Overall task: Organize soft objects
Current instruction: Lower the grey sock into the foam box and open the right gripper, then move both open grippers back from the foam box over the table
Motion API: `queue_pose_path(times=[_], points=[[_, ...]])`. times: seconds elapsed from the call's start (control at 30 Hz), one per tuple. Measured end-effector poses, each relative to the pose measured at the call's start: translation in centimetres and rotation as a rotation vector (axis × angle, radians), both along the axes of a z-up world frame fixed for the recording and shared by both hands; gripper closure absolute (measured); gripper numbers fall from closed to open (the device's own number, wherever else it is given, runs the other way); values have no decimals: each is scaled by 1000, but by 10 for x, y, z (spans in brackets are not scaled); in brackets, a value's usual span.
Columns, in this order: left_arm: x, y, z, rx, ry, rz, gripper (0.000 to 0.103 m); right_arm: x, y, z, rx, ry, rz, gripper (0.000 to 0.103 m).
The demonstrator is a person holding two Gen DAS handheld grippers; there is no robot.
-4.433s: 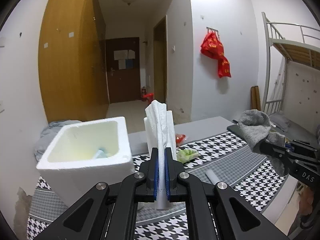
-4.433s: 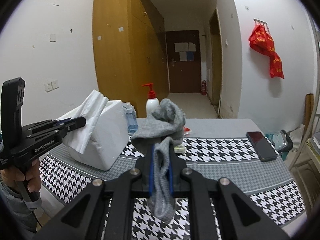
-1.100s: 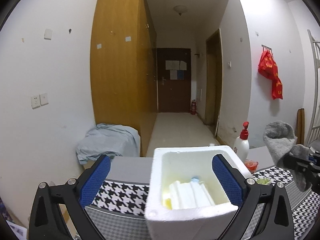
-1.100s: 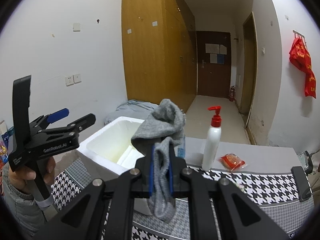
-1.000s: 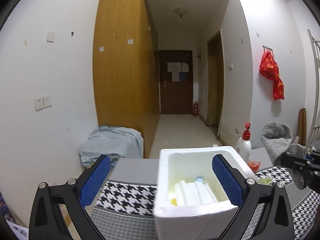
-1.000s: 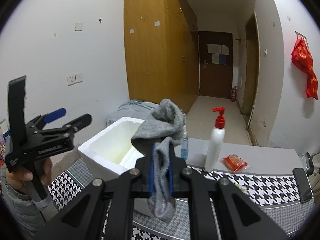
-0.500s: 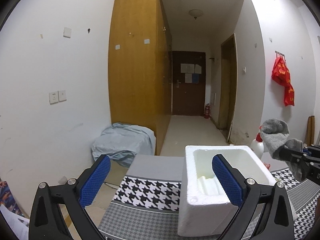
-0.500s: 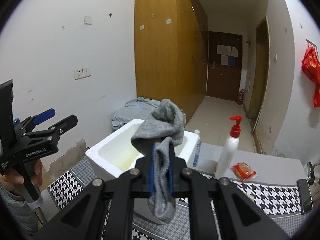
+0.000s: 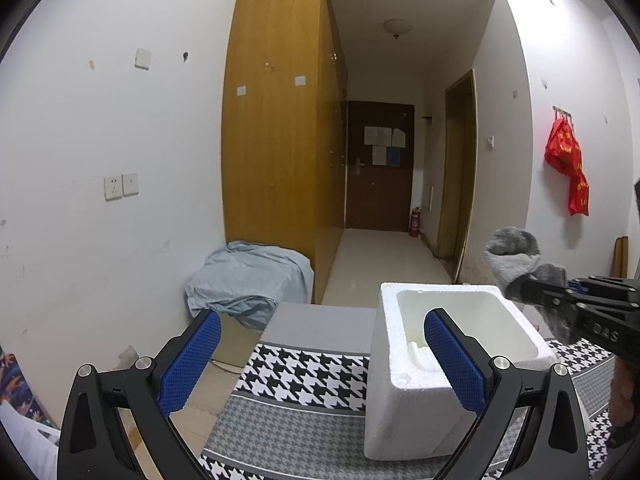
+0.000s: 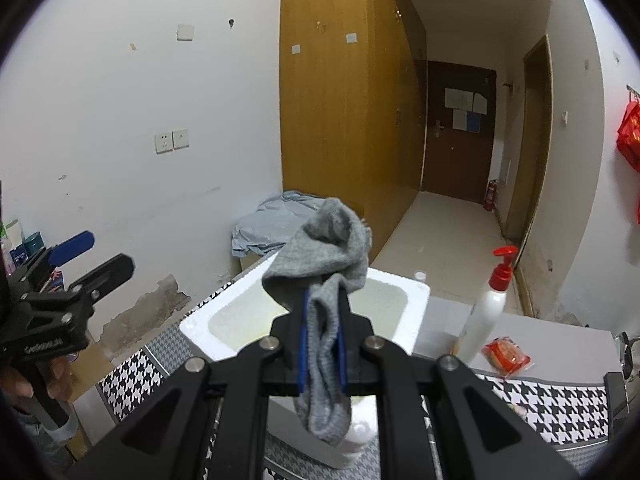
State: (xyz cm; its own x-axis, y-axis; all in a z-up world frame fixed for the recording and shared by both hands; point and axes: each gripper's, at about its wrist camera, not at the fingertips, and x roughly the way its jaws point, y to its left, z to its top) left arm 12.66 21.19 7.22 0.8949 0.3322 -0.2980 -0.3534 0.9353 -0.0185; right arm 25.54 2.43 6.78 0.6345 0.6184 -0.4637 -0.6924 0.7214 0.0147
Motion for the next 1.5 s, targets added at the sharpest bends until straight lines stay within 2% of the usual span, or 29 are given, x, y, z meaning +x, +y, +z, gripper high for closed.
queue_pose_path(times=[0.23,0.53,0.6,0.67,0.7,1.0,1.1,1.17,1.23,1.5], points=[[-7,4,-3,-10,4,-3,1,5,13,-2,-2,25,16,88],[-13,4,-8,-6,6,-9,1,27,31,-14,-29,80,-8,82],[-13,3,-8,-5,10,-10,1,28,34,-16,-32,81,-1,75],[-15,3,-7,-3,9,-9,1,29,34,-17,-29,82,8,41],[-15,3,-7,-3,6,-10,1,27,32,-16,-21,77,10,37],[-15,-5,-6,-7,6,-30,1,11,15,-1,13,47,5,31],[-18,-9,-4,-4,0,-46,1,2,10,3,22,31,5,21],[-19,-11,-3,-2,-2,-52,1,-2,4,5,37,30,11,7],[-19,-13,-2,-1,-3,-59,1,-6,-2,7,56,41,-1,2],[-22,-22,2,-1,-8,-76,1,-18,-15,11,56,20,-17,1]])
